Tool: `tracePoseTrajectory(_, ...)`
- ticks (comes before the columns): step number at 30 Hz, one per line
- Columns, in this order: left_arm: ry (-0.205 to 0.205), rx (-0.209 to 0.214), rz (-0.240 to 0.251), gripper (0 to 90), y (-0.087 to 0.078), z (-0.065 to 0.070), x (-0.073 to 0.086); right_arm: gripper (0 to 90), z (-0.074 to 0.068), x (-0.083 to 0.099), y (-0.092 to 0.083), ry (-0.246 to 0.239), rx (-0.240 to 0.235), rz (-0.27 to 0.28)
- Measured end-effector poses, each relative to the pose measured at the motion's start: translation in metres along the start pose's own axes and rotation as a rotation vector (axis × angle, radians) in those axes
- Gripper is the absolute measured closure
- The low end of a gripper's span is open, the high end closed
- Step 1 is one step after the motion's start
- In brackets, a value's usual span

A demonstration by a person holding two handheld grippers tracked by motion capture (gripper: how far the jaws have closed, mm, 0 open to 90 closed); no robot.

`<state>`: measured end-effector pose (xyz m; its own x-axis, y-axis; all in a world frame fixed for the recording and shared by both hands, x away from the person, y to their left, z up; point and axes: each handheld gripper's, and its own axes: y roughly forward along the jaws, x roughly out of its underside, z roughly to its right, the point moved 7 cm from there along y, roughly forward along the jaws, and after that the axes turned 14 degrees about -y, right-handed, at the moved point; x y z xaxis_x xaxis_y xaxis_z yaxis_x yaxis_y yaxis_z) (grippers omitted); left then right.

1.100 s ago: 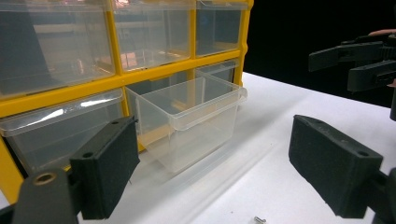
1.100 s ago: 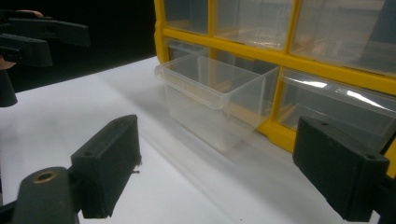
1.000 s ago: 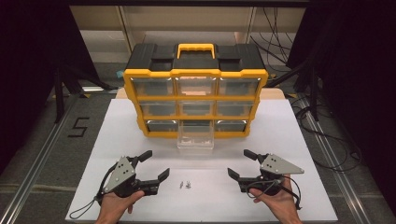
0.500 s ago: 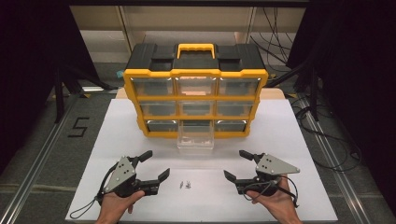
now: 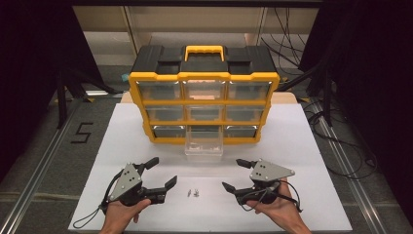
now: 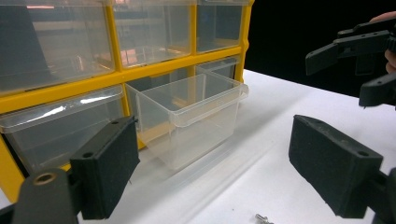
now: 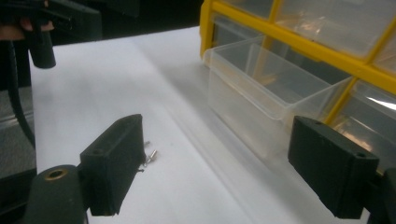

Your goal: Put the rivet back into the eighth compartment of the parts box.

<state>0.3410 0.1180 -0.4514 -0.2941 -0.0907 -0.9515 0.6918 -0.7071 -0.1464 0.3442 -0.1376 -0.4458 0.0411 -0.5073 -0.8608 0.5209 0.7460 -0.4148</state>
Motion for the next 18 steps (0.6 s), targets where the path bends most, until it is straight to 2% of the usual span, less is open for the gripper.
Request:
tracePoseTrajectory(3, 0.002, -0.001, 0.003, 16.1, 0.000, -0.001, 0.000, 20.4, -0.001, -0.001, 0.004, -0.010, -0.009, -0.017)
tracePoseTrajectory(5, 0.003, 0.000, 0.003, 16.1, 0.000, -0.001, 0.000, 20.9, -0.003, -0.001, 0.008, -0.017, -0.037, -0.047)
tracePoseTrajectory(8, 0.000, 0.000, 0.002, 16.1, 0.000, 0.000, 0.000, 21.1, -0.003, -0.001, 0.012, -0.020, -0.042, -0.063)
tracePoseTrajectory(9, 0.003, -0.001, 0.002, 16.1, 0.000, 0.000, 0.000, 21.3, -0.005, -0.002, 0.016, -0.029, -0.061, -0.084)
tracePoseTrajectory(12, 0.004, -0.001, 0.003, 16.2, 0.000, -0.001, -0.001, 22.7, -0.008, -0.003, 0.020, -0.044, -0.083, -0.099)
tracePoseTrajectory(13, 0.004, -0.002, 0.004, 16.2, 0.000, -0.001, -0.001, 23.9, -0.009, -0.003, 0.023, -0.052, -0.096, -0.112)
tracePoseTrajectory(14, 0.004, -0.011, -0.003, 16.2, -0.001, -0.001, 0.000, 26.3, -0.012, -0.003, 0.029, -0.067, -0.110, -0.147)
tracePoseTrajectory(15, 0.004, -0.010, -0.002, 16.2, -0.001, -0.001, 0.000, 26.3, -0.012, -0.003, 0.029, -0.067, -0.110, -0.147)
tracePoseTrajectory(16, 0.006, -0.010, -0.001, 16.2, -0.001, -0.001, -0.001, 30.0, -0.014, -0.003, 0.035, -0.071, -0.133, -0.180)
tracePoseTrajectory(17, 0.006, -0.010, -0.001, 16.2, -0.001, -0.001, -0.001, 30.0, -0.014, -0.003, 0.035, -0.071, -0.133, -0.180)
tracePoseTrajectory(18, 0.004, -0.010, 0.001, 16.2, -0.001, -0.001, -0.001, 33.0, -0.017, -0.003, 0.040, -0.066, -0.161, -0.207)
